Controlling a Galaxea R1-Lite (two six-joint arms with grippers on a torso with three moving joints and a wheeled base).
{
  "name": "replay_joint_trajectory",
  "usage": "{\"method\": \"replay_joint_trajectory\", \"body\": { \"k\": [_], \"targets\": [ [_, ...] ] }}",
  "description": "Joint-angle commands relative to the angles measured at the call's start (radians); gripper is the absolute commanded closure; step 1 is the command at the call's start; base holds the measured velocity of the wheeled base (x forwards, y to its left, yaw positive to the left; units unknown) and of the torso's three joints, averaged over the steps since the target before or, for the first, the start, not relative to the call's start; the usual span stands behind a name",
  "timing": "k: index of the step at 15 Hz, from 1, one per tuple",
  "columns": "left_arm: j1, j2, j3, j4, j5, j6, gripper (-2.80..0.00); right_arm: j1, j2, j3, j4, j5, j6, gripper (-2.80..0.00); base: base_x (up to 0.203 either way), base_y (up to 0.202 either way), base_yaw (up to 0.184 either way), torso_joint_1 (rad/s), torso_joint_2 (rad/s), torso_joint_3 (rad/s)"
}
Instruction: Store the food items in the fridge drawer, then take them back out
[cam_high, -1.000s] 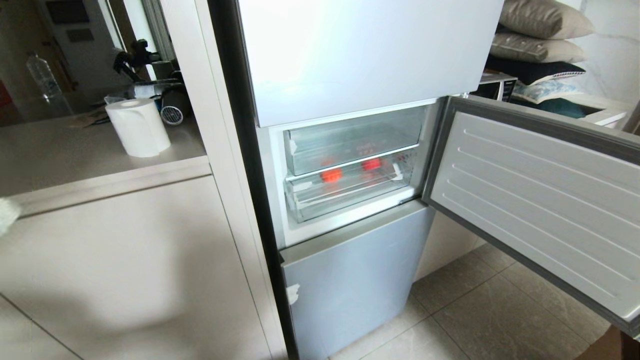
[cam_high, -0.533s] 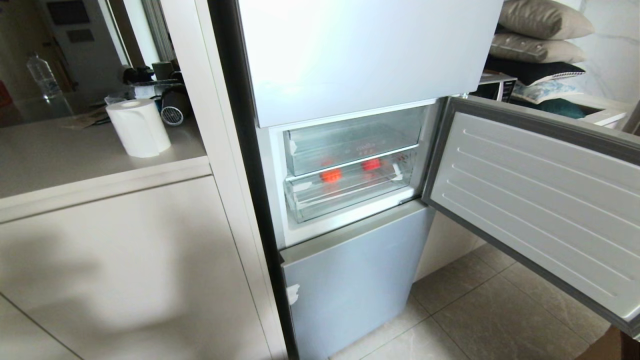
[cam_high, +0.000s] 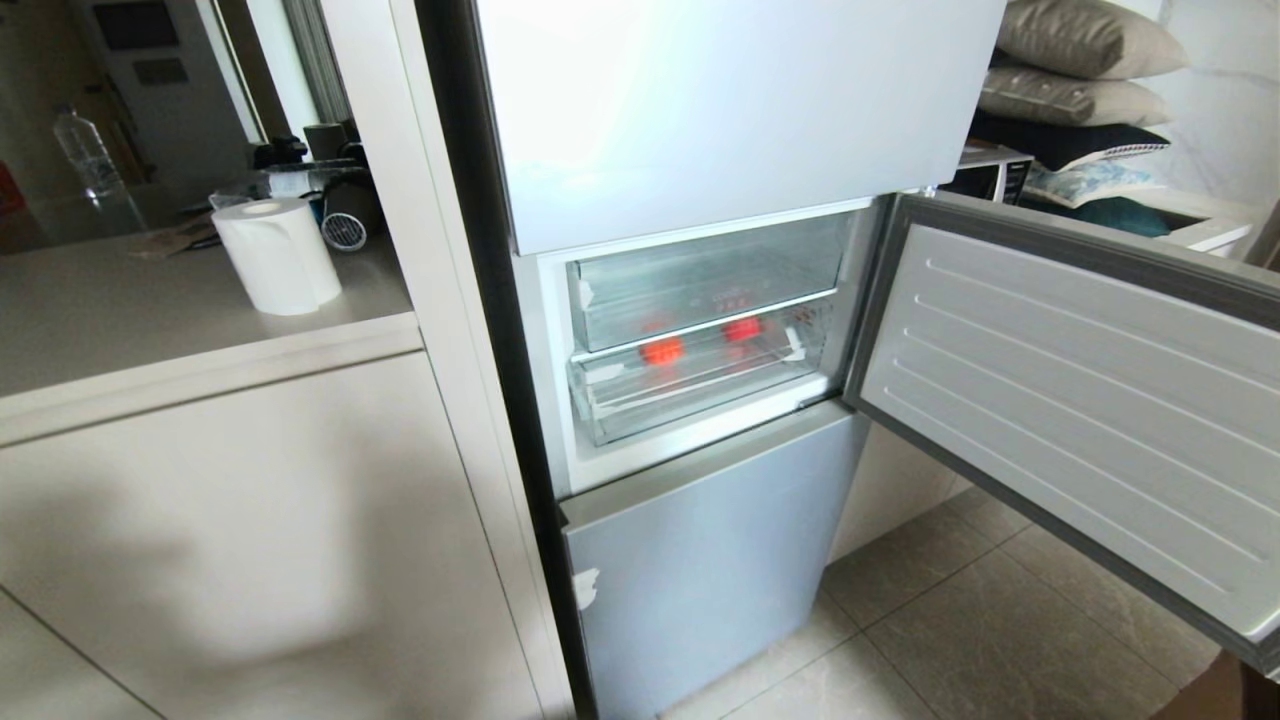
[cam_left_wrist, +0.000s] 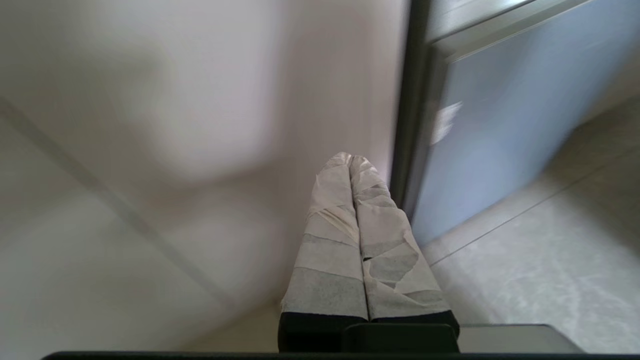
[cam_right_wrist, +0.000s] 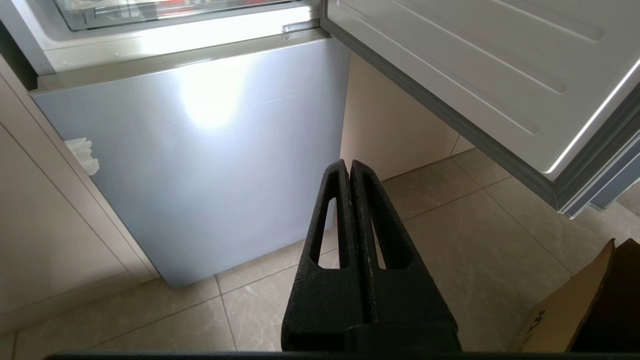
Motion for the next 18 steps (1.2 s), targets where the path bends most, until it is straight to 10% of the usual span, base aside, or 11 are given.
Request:
{"method": "replay_joint_trajectory", "body": {
  "k": [1,4,13,18],
  "targets": [
    [-0.008,-0.124,0.019,-0.002,-0.069,0.006,0.0,0.001,0.001,0.0,-0.001,0.0,0.0,0.0,0.0,0.0,0.0,0.0,0.0,0.0],
    [-0.012,-0.112,0.029,-0.006,-0.066,-0.081,0.0,0.001,0.001,-0.002,0.0,0.0,-0.001,0.0,0.0,0.0,0.0,0.0,0.0,0.0],
    [-0.012,-0.112,0.029,-0.007,-0.066,-0.08,0.0,-0.005,0.001,-0.005,0.009,-0.008,0.009,0.0,0.0,0.0,0.0,0.0,0.0,0.0],
    [-0.012,-0.112,0.029,-0.007,-0.066,-0.08,0.0,-0.025,0.203,-0.292,0.079,-0.14,0.156,0.0,0.0,0.0,0.0,0.0,0.0,0.0]
  ]
}}
